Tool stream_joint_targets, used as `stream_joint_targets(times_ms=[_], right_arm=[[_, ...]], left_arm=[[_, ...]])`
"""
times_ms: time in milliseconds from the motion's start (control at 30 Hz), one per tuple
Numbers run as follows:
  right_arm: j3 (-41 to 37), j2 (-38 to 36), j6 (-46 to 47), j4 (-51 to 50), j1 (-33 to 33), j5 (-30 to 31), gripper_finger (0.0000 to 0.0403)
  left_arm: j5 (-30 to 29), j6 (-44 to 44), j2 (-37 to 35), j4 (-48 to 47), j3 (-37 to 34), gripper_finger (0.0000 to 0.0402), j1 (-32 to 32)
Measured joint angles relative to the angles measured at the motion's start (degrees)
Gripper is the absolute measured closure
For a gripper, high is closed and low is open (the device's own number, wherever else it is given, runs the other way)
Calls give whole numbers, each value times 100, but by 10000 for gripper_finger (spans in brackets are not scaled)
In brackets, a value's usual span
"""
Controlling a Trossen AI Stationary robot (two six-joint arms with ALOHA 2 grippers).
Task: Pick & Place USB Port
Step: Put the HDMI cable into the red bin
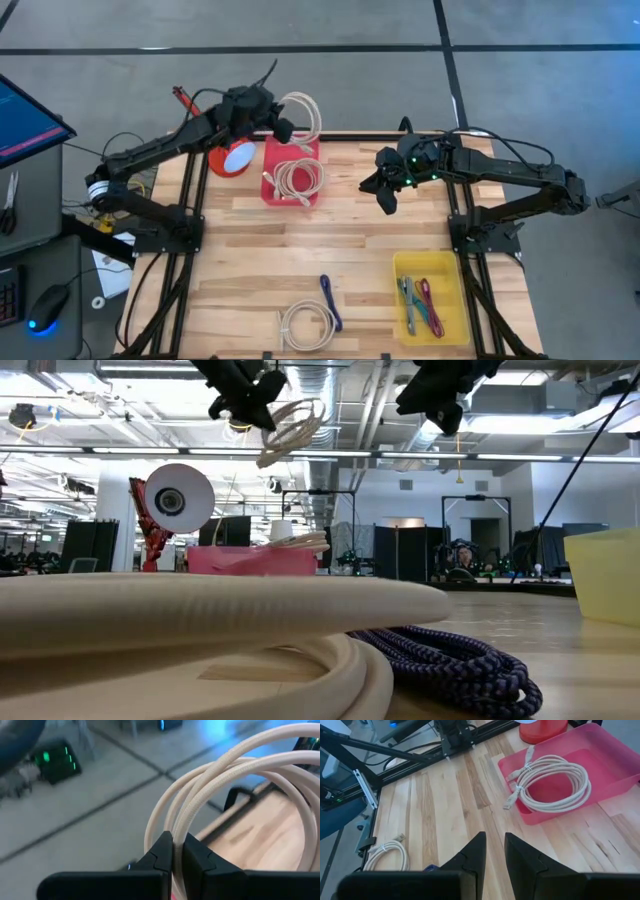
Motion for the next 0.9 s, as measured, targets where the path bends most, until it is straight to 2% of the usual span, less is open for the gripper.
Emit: stream_joint_targets(times_ms=[100,233,500,900], right_arm=[[0,0,-31,-3,-2,0,340],[0,0,-57,-3,-4,20,340],[0,0,-164,-9,-4,24,340],[0,0,-161,-139,-4,63,340]], left_arm=[[400,-231,175,-527,251,386,299],[1093,-561,369,-657,262,387,631],[1576,-655,1091,-671,262,387,822],[1400,-780,1790,-1342,262,387,859]])
